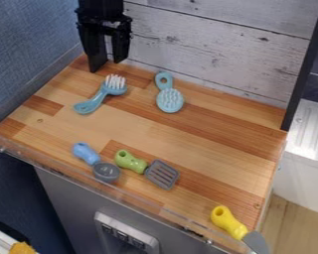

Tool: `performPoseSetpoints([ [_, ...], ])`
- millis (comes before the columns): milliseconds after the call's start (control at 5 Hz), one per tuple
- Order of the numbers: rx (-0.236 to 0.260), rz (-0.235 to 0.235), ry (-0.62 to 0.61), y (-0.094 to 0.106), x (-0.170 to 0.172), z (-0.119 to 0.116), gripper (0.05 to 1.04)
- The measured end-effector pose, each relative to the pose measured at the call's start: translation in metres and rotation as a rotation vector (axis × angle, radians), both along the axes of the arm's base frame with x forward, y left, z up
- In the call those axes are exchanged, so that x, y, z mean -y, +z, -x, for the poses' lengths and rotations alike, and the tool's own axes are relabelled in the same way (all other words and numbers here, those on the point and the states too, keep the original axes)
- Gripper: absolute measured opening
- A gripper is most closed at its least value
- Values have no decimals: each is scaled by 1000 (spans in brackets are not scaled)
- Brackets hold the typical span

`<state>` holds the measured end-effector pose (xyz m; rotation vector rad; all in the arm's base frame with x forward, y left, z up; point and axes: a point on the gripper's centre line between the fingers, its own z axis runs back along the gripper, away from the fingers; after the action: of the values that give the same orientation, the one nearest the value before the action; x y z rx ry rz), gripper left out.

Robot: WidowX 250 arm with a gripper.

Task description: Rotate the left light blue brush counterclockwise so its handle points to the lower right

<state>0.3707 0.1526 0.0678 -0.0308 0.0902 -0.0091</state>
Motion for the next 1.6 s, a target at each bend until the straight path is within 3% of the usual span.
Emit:
performPoseSetpoints([
  [600,7,6,-127,-46,0,-7,995],
  [1000,25,-7,-187,-57,3,-10,965],
  [1400,29,-24,-113,-59,2,-13,392],
  [1600,20,-28,-56,-59,2,-13,160],
])
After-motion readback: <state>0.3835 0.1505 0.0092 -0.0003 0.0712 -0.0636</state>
